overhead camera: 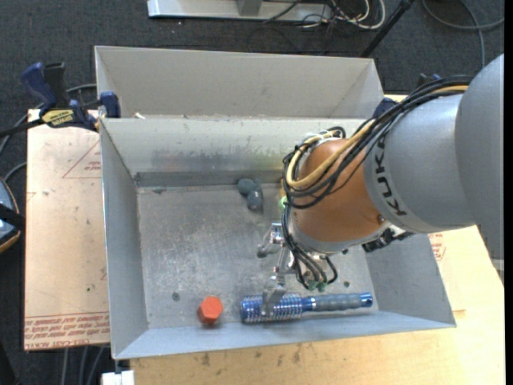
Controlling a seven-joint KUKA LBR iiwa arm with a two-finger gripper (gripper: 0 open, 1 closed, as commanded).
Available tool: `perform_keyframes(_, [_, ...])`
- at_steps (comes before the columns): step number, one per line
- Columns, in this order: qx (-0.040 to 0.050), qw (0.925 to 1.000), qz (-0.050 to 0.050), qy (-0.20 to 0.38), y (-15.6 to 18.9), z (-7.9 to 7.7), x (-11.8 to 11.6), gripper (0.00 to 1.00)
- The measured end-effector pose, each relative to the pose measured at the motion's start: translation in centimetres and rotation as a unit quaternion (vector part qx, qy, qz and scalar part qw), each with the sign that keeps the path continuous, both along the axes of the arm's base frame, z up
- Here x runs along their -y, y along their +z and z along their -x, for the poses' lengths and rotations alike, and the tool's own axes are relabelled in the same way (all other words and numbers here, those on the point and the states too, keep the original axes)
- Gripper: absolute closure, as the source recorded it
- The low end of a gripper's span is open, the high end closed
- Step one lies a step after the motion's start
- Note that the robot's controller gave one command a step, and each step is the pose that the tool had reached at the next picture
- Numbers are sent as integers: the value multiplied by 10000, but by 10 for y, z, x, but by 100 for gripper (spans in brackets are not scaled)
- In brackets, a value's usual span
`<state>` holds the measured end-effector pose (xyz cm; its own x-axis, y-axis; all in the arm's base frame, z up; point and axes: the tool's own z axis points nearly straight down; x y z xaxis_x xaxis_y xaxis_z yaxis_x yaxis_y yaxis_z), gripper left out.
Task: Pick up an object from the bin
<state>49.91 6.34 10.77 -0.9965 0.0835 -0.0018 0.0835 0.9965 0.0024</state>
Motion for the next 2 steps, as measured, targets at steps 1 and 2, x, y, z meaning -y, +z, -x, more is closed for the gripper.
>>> perform_keyframes(1, [114, 9862, -5, 1654, -32, 8, 49, 0])
perform_keyframes(2, [74, 9862, 3, 1655, -32, 10, 50, 100])
